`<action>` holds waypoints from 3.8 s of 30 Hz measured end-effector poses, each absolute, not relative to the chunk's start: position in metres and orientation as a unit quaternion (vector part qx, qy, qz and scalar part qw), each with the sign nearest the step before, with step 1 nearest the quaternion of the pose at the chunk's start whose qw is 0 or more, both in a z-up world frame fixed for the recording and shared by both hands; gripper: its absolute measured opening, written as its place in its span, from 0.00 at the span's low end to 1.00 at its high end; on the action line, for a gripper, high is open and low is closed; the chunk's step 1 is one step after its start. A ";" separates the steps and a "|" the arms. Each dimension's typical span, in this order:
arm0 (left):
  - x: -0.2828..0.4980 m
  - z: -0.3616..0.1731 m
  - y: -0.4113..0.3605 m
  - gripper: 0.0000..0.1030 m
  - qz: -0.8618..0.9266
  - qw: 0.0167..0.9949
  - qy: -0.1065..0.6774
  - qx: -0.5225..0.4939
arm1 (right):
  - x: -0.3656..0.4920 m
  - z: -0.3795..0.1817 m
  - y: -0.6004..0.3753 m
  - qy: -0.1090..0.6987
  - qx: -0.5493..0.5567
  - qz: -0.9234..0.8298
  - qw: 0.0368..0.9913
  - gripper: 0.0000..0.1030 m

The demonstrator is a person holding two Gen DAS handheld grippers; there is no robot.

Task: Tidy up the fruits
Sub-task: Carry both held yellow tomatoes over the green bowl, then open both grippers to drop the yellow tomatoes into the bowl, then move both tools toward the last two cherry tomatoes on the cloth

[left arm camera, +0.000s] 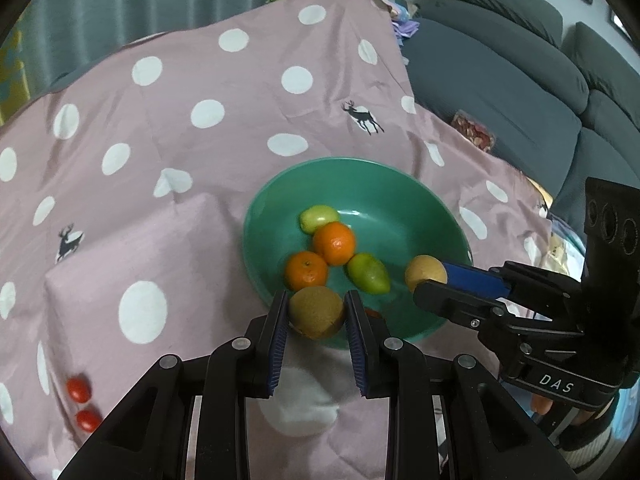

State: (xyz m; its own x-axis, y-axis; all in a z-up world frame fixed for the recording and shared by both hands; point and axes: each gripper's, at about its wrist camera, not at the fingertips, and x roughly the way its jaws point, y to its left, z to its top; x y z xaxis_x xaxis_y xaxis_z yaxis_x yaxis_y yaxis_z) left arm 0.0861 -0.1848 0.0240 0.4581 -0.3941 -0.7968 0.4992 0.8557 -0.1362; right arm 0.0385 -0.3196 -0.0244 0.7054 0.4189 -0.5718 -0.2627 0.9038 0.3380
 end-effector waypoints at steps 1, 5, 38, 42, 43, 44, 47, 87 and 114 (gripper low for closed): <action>0.088 0.022 -0.187 0.27 -0.264 0.850 0.452 0.060 | 0.039 -0.025 -0.320 0.336 0.117 0.185 0.916 0.28; 0.092 0.016 -0.194 0.27 -0.266 0.847 0.456 0.065 | 0.044 -0.029 -0.324 0.340 0.120 0.182 0.915 0.28; 0.098 0.009 -0.202 0.28 -0.258 0.849 0.452 0.087 | 0.046 -0.033 -0.331 0.352 0.126 0.157 0.914 0.43; 0.091 0.014 -0.190 0.49 -0.244 0.857 0.448 0.081 | 0.041 -0.031 -0.332 0.348 0.135 0.154 0.915 0.58; 0.089 0.015 -0.186 0.60 -0.238 0.859 0.447 0.079 | 0.039 -0.031 -0.331 0.347 0.137 0.153 0.915 0.62; 0.087 0.016 -0.182 0.63 -0.235 0.860 0.446 0.077 | 0.038 -0.030 -0.330 0.347 0.138 0.152 0.915 0.64; 0.078 0.016 -0.166 0.68 -0.220 0.864 0.448 0.070 | 0.032 -0.029 -0.327 0.347 0.141 0.156 0.914 0.72; -0.034 -0.002 0.097 0.99 -0.150 0.857 0.391 -0.300 | 0.056 -0.010 -0.124 0.384 -0.014 0.363 0.849 0.99; 0.045 -0.035 0.057 0.70 -0.113 0.874 0.471 -0.029 | 0.153 -0.085 -0.042 0.486 -0.037 0.423 0.764 0.65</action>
